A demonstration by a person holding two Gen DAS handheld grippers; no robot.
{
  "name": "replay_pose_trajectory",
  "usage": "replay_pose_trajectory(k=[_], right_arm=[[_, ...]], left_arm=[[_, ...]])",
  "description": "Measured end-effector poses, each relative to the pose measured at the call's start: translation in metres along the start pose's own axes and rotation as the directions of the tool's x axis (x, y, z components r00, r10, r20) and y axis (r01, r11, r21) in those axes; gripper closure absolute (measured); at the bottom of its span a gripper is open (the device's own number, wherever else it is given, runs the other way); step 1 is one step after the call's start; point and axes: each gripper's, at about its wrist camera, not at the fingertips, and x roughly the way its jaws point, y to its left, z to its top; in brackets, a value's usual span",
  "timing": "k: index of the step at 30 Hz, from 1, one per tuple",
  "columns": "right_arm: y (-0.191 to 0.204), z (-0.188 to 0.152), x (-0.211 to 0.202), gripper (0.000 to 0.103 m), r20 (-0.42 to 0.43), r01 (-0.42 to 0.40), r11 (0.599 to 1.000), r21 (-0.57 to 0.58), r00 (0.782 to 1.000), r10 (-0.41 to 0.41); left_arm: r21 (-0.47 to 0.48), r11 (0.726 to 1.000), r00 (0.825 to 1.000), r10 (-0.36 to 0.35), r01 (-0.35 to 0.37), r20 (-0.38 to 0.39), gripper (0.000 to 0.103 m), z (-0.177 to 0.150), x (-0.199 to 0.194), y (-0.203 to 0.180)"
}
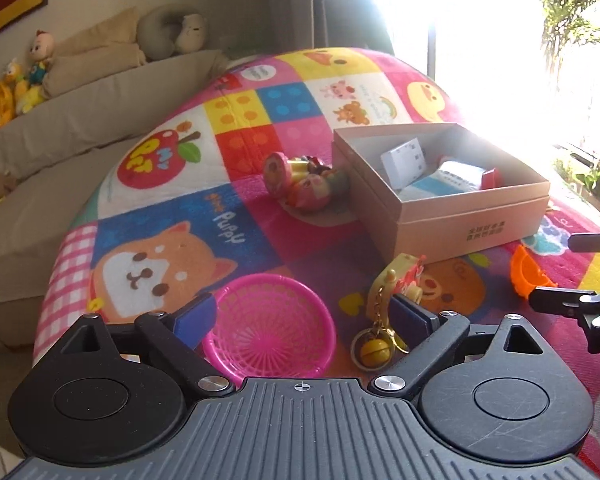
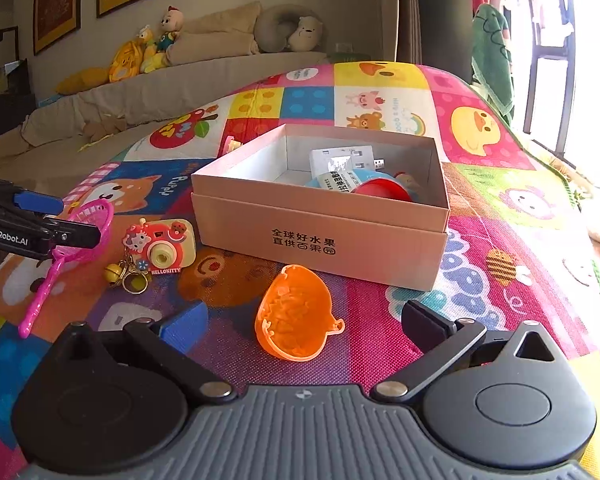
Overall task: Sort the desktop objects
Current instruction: 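Grasp the pink basket with the left tool and lift it, then drop the pink basket into the box with the left tool while the right tool grasps the pink lens toy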
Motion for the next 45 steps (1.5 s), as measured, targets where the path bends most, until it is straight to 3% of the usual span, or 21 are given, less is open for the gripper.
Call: replay_pose_trajectory(k=[4,8,12,14,16,18,21,23,25,29,39,40,42,45], right_arm=[[0.015,0.01,-0.004,0.001,0.013,-0.05,0.998,-0.045,0.999,0.051],[0.048,0.03,-0.002,0.008,0.012,-0.148,0.978,-0.145,0.988,0.152],[0.085,0.044,0.023,0.009,-0.045,-0.218,0.952,-0.216,0.976,0.213],[0.098,0.048,0.04,0.009,-0.069,-0.219,0.946,-0.241,0.976,0.208],[0.104,0.052,0.056,0.009,-0.109,-0.235,0.944,-0.23,0.97,0.215],[0.106,0.053,0.066,0.01,-0.117,-0.184,0.959,-0.215,0.98,0.162],[0.103,0.053,0.074,0.011,-0.127,-0.166,0.967,-0.195,0.982,0.143],[0.104,0.052,0.08,0.02,-0.142,-0.165,0.966,-0.2,0.98,0.138],[0.106,0.052,0.083,0.047,-0.171,-0.177,0.962,-0.206,0.975,0.143],[0.096,0.056,0.066,0.047,-0.143,-0.182,0.965,-0.19,0.977,0.156],[0.037,0.052,-0.01,0.047,-0.089,-0.109,0.982,-0.155,0.991,0.096],[0.032,0.05,-0.015,0.047,-0.086,-0.099,0.984,-0.151,0.993,0.087],[0.02,0.047,-0.026,0.047,-0.075,-0.073,0.987,-0.141,0.995,0.063],[0.005,0.043,-0.041,0.047,-0.055,-0.037,0.992,-0.125,0.998,0.03]], left_arm=[[-0.041,0.998,0.998,0.055,-0.055,-0.003,0.005,-0.008,-0.005,0.0],[-0.134,0.986,0.995,0.096,-0.098,-0.023,0.003,-0.022,-0.011,0.018],[-0.199,0.975,0.995,0.091,-0.095,-0.03,0.004,-0.034,-0.017,0.031],[-0.196,0.966,0.985,0.165,-0.171,-0.049,0.004,-0.04,-0.017,0.034],[-0.232,0.959,0.986,0.157,-0.165,-0.053,0.004,-0.046,-0.018,0.046],[-0.286,0.949,0.991,0.122,-0.131,-0.05,0.004,-0.051,-0.022,0.056],[-0.291,0.948,0.991,0.125,-0.131,-0.039,0.003,-0.057,-0.026,0.061],[-0.3,0.947,0.994,0.104,-0.112,-0.045,0.003,-0.058,-0.024,0.061],[-0.295,0.951,0.995,0.086,-0.095,-0.043,0.003,-0.056,-0.022,0.057],[-0.259,0.963,0.997,0.059,-0.068,-0.043,0.001,-0.045,-0.012,0.04],[-0.196,0.965,0.981,0.155,-0.176,-0.115,0.001,-0.021,0.037,0.014],[-0.188,0.964,0.979,0.171,-0.19,-0.112,0.002,-0.02,0.038,0.013],[-0.169,0.965,0.978,0.182,-0.198,-0.107,0.015,-0.02,0.036,0.01],[-0.134,0.974,0.98,0.169,-0.181,-0.101,0.015,-0.02,0.027,0.004]])
